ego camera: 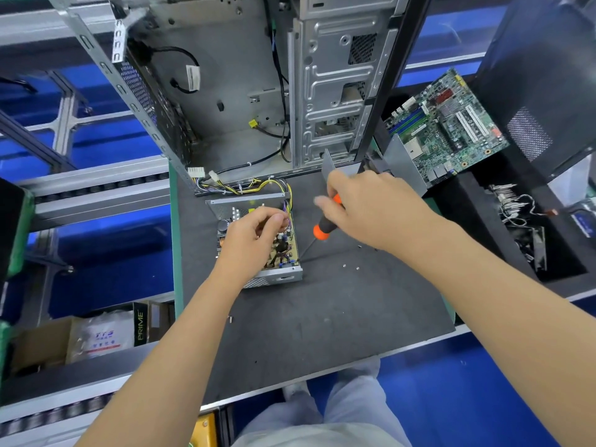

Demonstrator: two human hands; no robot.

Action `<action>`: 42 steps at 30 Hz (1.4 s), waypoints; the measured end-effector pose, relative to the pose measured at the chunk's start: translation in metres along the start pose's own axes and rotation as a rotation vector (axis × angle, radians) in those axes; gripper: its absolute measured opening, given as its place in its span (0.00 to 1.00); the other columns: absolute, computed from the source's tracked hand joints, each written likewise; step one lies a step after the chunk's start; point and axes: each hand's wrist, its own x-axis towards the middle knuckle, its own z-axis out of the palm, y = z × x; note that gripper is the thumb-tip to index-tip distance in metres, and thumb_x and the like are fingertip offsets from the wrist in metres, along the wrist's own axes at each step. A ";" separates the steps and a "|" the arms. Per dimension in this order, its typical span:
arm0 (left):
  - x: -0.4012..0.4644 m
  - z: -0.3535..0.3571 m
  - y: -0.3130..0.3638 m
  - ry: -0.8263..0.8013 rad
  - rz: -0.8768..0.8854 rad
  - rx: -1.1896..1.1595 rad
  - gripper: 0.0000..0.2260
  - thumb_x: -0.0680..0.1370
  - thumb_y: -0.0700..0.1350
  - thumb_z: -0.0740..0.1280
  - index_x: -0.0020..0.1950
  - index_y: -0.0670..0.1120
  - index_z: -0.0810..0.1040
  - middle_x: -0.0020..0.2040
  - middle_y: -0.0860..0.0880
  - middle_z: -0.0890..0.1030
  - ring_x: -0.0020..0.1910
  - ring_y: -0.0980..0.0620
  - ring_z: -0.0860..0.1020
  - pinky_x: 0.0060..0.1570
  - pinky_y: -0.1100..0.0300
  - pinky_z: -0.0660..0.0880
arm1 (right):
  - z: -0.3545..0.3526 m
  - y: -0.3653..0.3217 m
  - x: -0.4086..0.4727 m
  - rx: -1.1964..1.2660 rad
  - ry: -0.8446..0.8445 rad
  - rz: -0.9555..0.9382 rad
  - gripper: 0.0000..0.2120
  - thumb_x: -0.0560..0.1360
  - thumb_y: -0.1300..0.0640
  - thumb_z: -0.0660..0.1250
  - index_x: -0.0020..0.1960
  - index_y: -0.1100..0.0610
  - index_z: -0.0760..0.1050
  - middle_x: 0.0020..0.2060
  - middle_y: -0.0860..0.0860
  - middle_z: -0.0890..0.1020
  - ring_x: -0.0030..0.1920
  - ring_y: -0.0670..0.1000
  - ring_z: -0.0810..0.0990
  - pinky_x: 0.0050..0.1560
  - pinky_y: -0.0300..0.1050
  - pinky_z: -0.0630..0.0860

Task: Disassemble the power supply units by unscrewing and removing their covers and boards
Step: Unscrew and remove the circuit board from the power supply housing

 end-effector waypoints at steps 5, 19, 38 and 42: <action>-0.001 0.000 0.001 0.005 -0.003 0.027 0.12 0.83 0.44 0.64 0.48 0.61 0.80 0.46 0.61 0.84 0.49 0.59 0.83 0.58 0.50 0.79 | -0.002 0.005 0.000 0.145 -0.139 0.022 0.23 0.74 0.35 0.61 0.58 0.51 0.66 0.48 0.51 0.76 0.49 0.57 0.75 0.50 0.56 0.76; 0.000 0.001 0.002 -0.010 0.009 0.117 0.06 0.81 0.42 0.67 0.51 0.49 0.84 0.46 0.59 0.84 0.45 0.61 0.80 0.48 0.69 0.74 | 0.013 0.020 -0.005 0.255 0.008 0.217 0.13 0.75 0.44 0.68 0.43 0.53 0.74 0.41 0.50 0.77 0.45 0.53 0.75 0.43 0.45 0.68; 0.051 0.048 0.030 -0.800 0.197 1.422 0.12 0.73 0.57 0.75 0.51 0.52 0.84 0.52 0.49 0.82 0.58 0.46 0.75 0.48 0.55 0.65 | 0.014 0.053 -0.016 0.337 0.215 0.390 0.12 0.73 0.47 0.69 0.44 0.56 0.77 0.39 0.50 0.80 0.41 0.53 0.77 0.41 0.48 0.75; 0.048 0.051 0.023 -0.797 0.263 1.461 0.10 0.76 0.54 0.73 0.53 0.50 0.83 0.53 0.49 0.83 0.57 0.45 0.75 0.46 0.55 0.63 | 0.017 0.056 -0.017 0.335 0.230 0.393 0.12 0.73 0.47 0.69 0.44 0.56 0.77 0.39 0.50 0.80 0.41 0.53 0.77 0.37 0.45 0.69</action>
